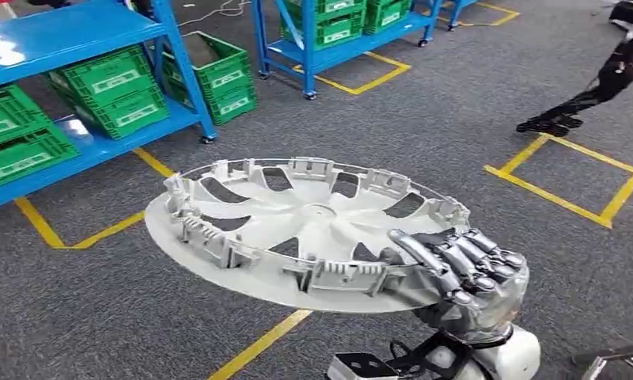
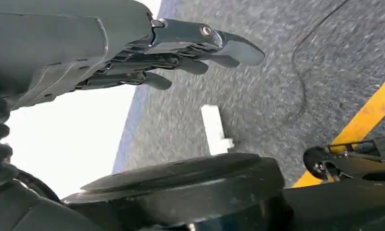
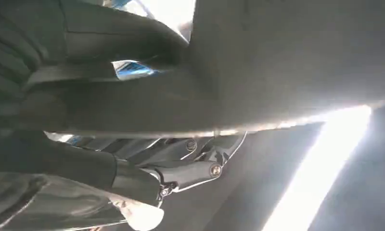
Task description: Take the parts from the cabinet and place them on the table.
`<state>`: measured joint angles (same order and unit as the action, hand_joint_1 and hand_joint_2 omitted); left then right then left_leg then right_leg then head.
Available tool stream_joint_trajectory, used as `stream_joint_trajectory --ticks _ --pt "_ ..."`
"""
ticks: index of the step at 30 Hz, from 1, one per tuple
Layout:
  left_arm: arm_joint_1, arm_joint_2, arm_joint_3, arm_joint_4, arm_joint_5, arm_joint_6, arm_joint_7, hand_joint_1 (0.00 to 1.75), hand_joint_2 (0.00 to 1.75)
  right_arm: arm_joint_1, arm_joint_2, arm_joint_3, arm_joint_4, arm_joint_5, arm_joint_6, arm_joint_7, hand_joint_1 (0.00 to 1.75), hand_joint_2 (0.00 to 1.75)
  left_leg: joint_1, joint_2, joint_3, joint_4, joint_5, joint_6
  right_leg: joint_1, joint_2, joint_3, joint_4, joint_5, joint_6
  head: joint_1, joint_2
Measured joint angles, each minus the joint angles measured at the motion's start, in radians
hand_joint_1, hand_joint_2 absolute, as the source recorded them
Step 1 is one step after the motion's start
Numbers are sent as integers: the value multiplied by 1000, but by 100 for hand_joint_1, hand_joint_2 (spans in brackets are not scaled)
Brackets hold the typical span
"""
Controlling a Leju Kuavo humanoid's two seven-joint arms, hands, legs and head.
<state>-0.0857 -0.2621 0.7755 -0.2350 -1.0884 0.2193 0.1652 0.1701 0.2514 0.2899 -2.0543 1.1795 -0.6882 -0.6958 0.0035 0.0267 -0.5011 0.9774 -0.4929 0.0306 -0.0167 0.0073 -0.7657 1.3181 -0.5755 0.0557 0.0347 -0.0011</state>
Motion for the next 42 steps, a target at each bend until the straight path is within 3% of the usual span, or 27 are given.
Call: stream_joint_trajectory --ticks 1,3,4,5,6,10,12,15,16,18,19,20,21,25,26,27,28,30,31,32,34,35,36,37,40,41,42 --pt "-1 0 0 0 -1 0 1 0 175 6 -1 -5 -5 0 0 0 175 175 0 14 2 0 -1 -1 -1 -2 5 -7 16 2 0 0" --pt "-1 0 -1 0 -1 1 2 0 175 15 -2 -16 -20 0 0 0 175 175 0 40 6 2 -8 -5 -3 -20 89 -155 94 2 0 0" --pt "-1 0 -1 0 -1 1 2 0 175 17 -2 -18 -25 0 0 0 175 175 0 49 9 6 -12 -9 -3 -48 145 -253 129 2 0 0" --pt "-1 0 -2 0 -2 1 2 0 175 16 -2 -21 -31 0 0 0 175 175 -6 56 9 8 -17 -16 6 -94 170 -301 106 -3 0 0" --pt "-1 1 -2 0 -3 1 2 0 175 17 -2 -23 -33 -1 0 0 175 175 -12 62 6 13 -22 -22 4 -79 178 -305 114 -22 0 0" --pt "-3 1 -3 -1 -3 5 2 0 175 24 -3 -35 -47 -2 0 0 175 175 -13 84 17 10 -32 -36 -1 -37 172 -306 119 -48 -1 0" --pt "-3 -2 -4 -1 -2 5 2 0 175 24 -2 -38 -50 -2 0 0 175 175 -7 0 -16 98 -96 -45 -3 -18 170 -306 121 -57 -7 0" --pt "-15 0 -4 -1 0 4 1 0 175 25 -3 -41 -50 -2 0 0 175 175 -11 -24 -112 330 -187 -44 1 18 167 -306 123 -62 -6 0" --pt "-17 -1 -5 -1 0 4 1 0 175 25 -3 -42 -50 -2 0 0 175 175 -11 -25 -113 335 -175 -41 2 31 168 -306 124 -63 -6 0" --pt "-16 -2 -6 -1 -3 2 1 0 175 25 -3 -45 -50 0 0 0 175 175 -11 -30 -64 219 -89 -30 6 65 168 -305 127 -62 -6 0" --pt "-13 -3 -9 -1 -9 0 2 0 175 25 -2 -45 -51 1 0 0 175 175 -11 -49 -27 131 -38 -21 8 80 169 -305 129 -61 -7 0" --pt "-9 -3 -11 -1 -14 -1 2 0 175 26 -2 -45 -51 1 0 0 175 175 -11 -100 -3 58 -5 -10 4 90 165 -306 131 -59 -6 0" --pt "-6 -1 -12 -1 -18 -1 2 0 175 24 -2 -47 -51 1 0 0 175 175 -9 -131 -2 48 -13 -3 8 101 159 -302 136 -52 -3 0" --pt "-17 -9 -29 -1 -46 -5 15 0 175 42 -2 -73 -78 -16 0 0 175 175 -8 -87 3 4 -12 -1 4 144 132 -308 157 -20 -7 0" --pt "-19 -12 -36 -1 -55 -3 21 0 175 50 -2 -81 -84 -21 0 0 175 175 -4 -67 9 -6 -5 -4 3 107 119 -295 146 -24 -10 0" --pt "-21 -11 -43 -1 -64 -4 26 0 175 48 -3 -94 -95 -37 0 0 175 175 -3 -56 11 -11 -2 3 7 48 96 -249 111 -18 5 0" --pt "-21 -11 -47 -1 -65 -4 29 0 175 47 -3 -100 -98 -43 0 0 175 175 -5 -39 9 -11 -3 3 6 20 63 -177 74 -11 8 0" --pt "-21 -9 -53 -1 -73 -3 32 0 175 53 -3 -116 -109 -51 0 0 175 175 -7 -3 9 -10 -4 4 1 1 -9 -23 14 1 6 0" --pt "-22 -8 -56 -1 -73 -3 34 0 175 56 -3 -123 -113 -51 0 0 175 175 -7 11 9 -10 -5 4 -2 -1 -19 2 15 5 6 0" --pt "-23 -8 -60 -1 -74 -2 35 0 175 59 -3 -133 -119 -52 0 0 175 175 -7 24 11 -10 -7 2 -5 -5 -5 -21 37 8 6 0" --pt "-25 -8 -66 -2 -74 0 35 0 175 60 -3 -148 -135 -53 0 0 175 175 -6 51 17 -7 -15 -6 -9 -33 101 -203 120 11 6 0" --pt "-25 -7 -69 -2 -74 0 35 0 175 59 -3 -152 -141 -53 0 0 175 175 -8 59 22 -3 -21 -11 -8 -73 148 -285 137 11 6 0" --pt "-25 -3 -70 -2 -75 -2 35 0 175 56 -3 -157 -144 -55 0 0 175 175 -18 67 17 1 -28 -19 5 -93 170 -297 116 -2 9 0" --pt "-25 -1 -71 -2 -77 -6 32 0 175 58 -3 -160 -151 -59 -1 0 175 175 -19 75 18 6 -31 -22 2 -77 164 -300 122 -20 3 0" --pt "-25 3 -76 -2 -77 -6 24 0 175 60 -3 -168 -164 -59 -1 0 175 175 -17 102 27 6 -37 -34 3 -44 157 -298 120 -40 7 0" --pt "-26 4 -77 -2 -77 -6 24 0 175 60 -2 -170 -168 -59 -1 0 175 175 -12 72 25 14 -50 -42 -2 -36 158 -301 122 -47 5 0" --pt "-26 3 -77 -2 -77 -13 20 0 175 57 -2 -172 -174 -58 -2 0 175 175 -9 18 9 53 -80 -45 -3 -25 157 -301 123 -52 1 0"
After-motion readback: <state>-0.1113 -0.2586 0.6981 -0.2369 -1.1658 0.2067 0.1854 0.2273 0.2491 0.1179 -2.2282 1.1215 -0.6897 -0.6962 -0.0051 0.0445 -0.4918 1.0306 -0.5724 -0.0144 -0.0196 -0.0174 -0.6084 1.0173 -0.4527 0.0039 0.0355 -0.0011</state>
